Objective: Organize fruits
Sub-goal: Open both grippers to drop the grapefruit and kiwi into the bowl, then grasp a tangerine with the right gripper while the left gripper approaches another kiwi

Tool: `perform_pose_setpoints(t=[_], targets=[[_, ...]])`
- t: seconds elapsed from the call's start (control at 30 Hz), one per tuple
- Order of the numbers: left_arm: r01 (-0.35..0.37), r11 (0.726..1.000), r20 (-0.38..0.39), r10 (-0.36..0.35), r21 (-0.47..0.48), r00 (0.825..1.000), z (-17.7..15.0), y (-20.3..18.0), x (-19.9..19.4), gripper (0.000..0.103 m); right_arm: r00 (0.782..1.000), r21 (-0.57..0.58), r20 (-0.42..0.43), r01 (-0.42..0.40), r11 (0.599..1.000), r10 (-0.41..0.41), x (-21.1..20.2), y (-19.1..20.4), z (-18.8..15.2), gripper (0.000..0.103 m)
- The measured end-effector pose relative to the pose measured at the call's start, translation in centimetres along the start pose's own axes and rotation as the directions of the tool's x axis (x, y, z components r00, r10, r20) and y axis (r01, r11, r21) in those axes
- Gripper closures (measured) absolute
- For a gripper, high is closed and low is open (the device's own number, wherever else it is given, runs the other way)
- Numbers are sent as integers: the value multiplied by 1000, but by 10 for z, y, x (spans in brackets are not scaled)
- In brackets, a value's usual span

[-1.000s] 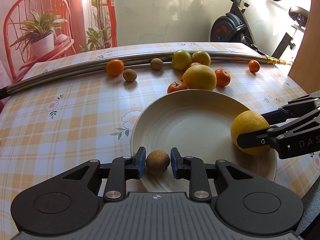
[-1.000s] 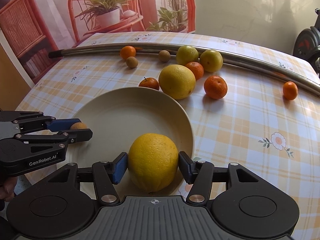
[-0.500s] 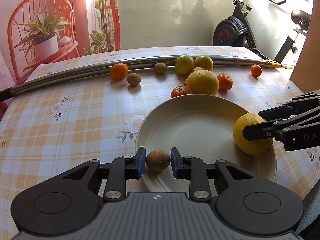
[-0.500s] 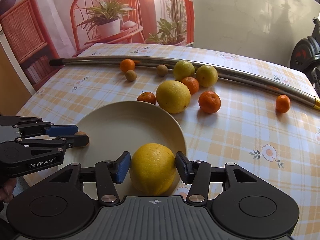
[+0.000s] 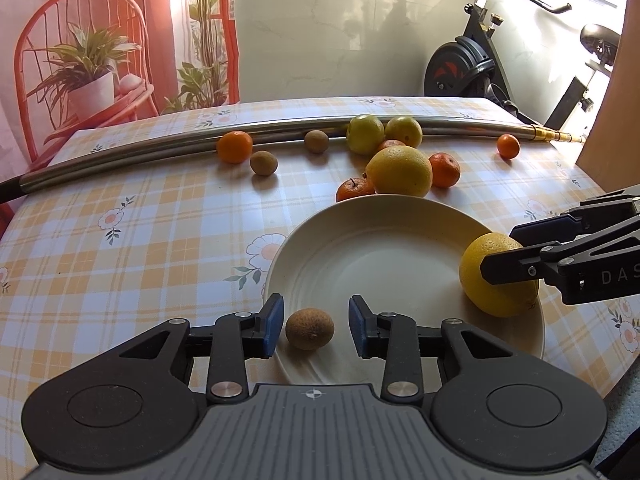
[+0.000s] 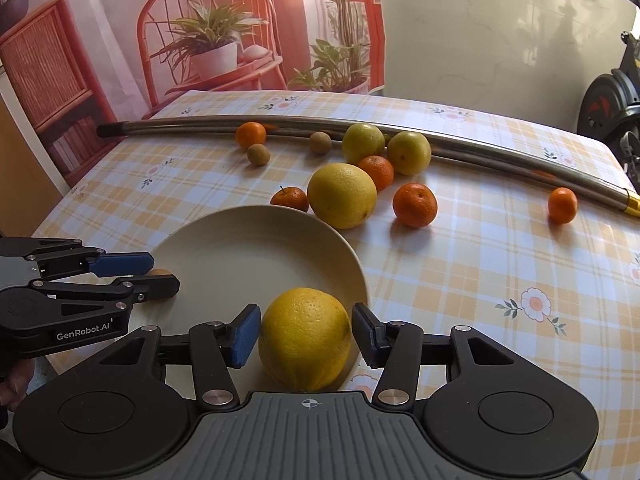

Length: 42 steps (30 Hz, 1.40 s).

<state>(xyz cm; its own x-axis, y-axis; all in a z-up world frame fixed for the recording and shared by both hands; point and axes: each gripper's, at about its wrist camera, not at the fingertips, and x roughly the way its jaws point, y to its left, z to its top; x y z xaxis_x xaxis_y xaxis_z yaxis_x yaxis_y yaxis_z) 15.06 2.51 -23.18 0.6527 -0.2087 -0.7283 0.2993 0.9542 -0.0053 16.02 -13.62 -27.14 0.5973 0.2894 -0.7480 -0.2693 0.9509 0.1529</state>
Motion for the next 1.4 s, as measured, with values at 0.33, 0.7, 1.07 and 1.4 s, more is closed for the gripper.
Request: perform_pose_setpoints(t=[0.33, 0.7, 1.07, 1.4], targets=[[22, 999, 45, -20, -42, 999, 16, 8, -10, 65, 997, 17, 76, -23, 1000, 22, -17, -7, 9, 56], [-10, 994, 105, 21, -107, 994, 49, 29, -19, 65, 988, 69, 147, 42, 997, -51, -30, -48, 26, 56], [-37, 984, 100, 55, -176, 993, 71, 42, -6, 65, 984, -16, 140, 110, 994, -107, 5, -75, 43, 61], [-59, 969, 69, 77, -238, 995, 83, 58, 13, 65, 994, -25, 81, 82, 996, -80, 62, -90, 61, 61]])
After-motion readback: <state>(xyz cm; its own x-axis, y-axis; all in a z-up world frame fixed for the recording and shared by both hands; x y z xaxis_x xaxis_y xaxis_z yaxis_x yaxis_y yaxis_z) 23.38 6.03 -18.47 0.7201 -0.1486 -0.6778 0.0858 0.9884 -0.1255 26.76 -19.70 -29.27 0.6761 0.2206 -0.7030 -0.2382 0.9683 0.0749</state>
